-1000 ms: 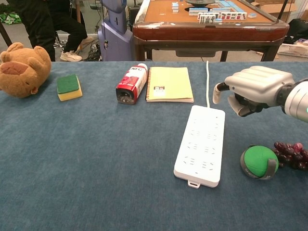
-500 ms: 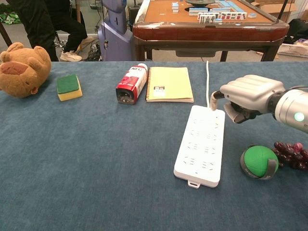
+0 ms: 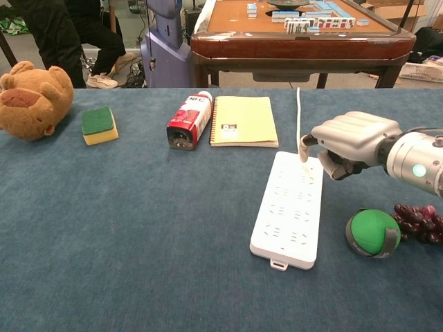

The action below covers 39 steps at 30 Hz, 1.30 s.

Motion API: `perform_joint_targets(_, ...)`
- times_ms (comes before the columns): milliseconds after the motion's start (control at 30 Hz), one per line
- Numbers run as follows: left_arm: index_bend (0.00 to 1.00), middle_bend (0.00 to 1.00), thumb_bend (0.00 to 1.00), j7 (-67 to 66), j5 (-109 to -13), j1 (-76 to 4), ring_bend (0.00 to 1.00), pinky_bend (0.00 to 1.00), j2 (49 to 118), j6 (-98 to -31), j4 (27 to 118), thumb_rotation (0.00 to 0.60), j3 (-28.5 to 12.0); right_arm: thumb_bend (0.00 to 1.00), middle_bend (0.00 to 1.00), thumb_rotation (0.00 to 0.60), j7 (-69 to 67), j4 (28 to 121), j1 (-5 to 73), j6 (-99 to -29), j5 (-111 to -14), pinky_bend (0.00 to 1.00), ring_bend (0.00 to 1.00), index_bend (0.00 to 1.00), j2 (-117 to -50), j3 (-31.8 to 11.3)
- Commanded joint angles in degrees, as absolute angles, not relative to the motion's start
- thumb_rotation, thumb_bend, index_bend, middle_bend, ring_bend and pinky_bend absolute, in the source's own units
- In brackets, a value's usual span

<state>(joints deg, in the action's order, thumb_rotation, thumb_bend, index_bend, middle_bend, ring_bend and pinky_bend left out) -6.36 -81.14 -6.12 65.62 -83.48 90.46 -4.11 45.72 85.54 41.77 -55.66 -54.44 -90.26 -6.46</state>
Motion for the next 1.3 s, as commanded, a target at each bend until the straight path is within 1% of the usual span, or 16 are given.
perform_joint_targets(33,0.24,0.33,0.17,-6.3,-81.1,-6.1,0.32,0.57,65.6,-83.4,90.4,0.6,-4.1,0.76,1.0,0.6,46.0,85.2,42.1,-55.6,-53.9,1.0,1.0,0.31,-90.6,-6.3)
perform_joint_targets(1100,0.24,0.33,0.17,-6.0,-81.1,-6.4,0.32,0.57,65.6,-83.0,90.2,0.6,-4.0,0.76,1.0,0.6,46.1,83.2,44.2,-55.6,-50.8,1.0,1.0,0.31,-92.4,-4.7)
perform_joint_targets(1300,0.24,0.33,0.17,-6.2,-81.2,-6.4,0.32,0.57,65.6,-83.0,90.2,0.6,-4.0,0.76,1.0,0.6,45.2,83.7,44.2,-56.1,-51.3,1.0,1.0,0.31,-92.3,-4.6)
